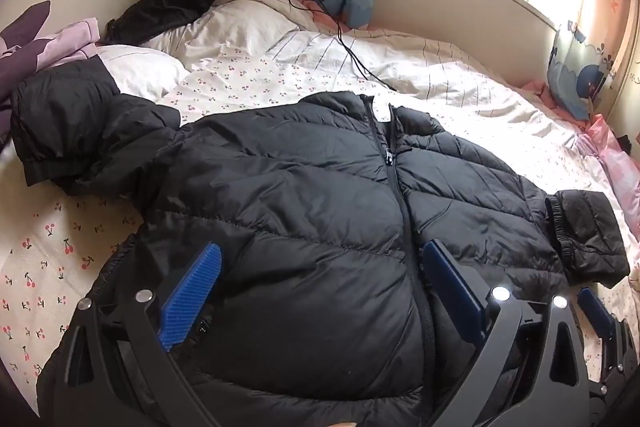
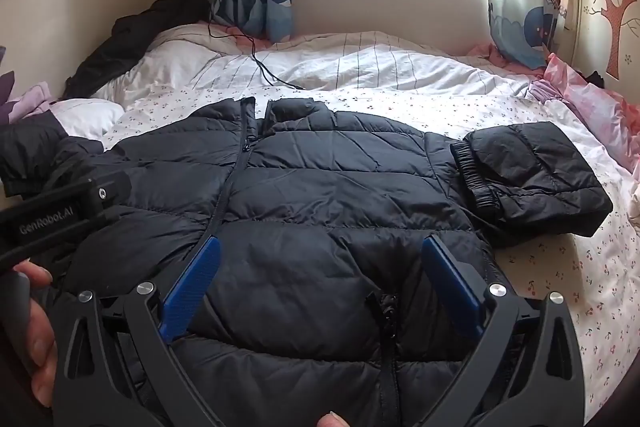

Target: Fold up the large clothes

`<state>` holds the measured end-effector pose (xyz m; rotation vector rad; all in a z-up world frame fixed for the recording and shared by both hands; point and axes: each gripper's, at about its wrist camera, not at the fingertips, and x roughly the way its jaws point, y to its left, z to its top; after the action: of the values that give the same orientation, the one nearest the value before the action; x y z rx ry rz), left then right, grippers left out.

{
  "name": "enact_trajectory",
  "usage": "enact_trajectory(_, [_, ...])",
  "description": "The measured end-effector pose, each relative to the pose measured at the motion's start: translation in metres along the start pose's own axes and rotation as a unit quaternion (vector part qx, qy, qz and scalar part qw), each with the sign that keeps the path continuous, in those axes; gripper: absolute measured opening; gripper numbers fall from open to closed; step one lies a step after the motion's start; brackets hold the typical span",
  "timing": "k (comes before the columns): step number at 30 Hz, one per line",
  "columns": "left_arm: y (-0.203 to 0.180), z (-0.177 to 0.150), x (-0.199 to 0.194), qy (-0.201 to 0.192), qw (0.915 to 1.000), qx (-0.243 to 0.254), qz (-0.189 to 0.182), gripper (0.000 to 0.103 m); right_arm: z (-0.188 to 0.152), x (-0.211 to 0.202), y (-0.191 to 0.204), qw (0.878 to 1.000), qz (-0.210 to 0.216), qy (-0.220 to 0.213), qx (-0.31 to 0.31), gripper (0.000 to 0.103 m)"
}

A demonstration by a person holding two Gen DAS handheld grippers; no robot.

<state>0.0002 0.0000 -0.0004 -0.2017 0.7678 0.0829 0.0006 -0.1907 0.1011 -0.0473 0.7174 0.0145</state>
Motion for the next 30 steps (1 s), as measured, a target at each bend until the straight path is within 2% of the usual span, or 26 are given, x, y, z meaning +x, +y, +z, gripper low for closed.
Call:
enact_trajectory(8, [0.0, 0.0, -0.003, -0.002, 1.0, 0.006, 0.006, 0.097, 0.001, 0.0, -0.006, 1.0, 0.01, 0.007, 0.004, 0.097])
enact_trajectory(18, [0.001, 0.001, 0.004, 0.011, 0.9998, 0.003, 0.013, 0.097, 0.0, 0.001, -0.006, 1.0, 0.005, -0.006, 0.008, 0.097])
enact_trajectory(30, [0.001, -0.005, 0.009, 0.003, 1.0, 0.001, 0.008, 0.097, -0.001, 0.001, -0.005, 1.0, 0.006, -0.003, 0.002, 0.097])
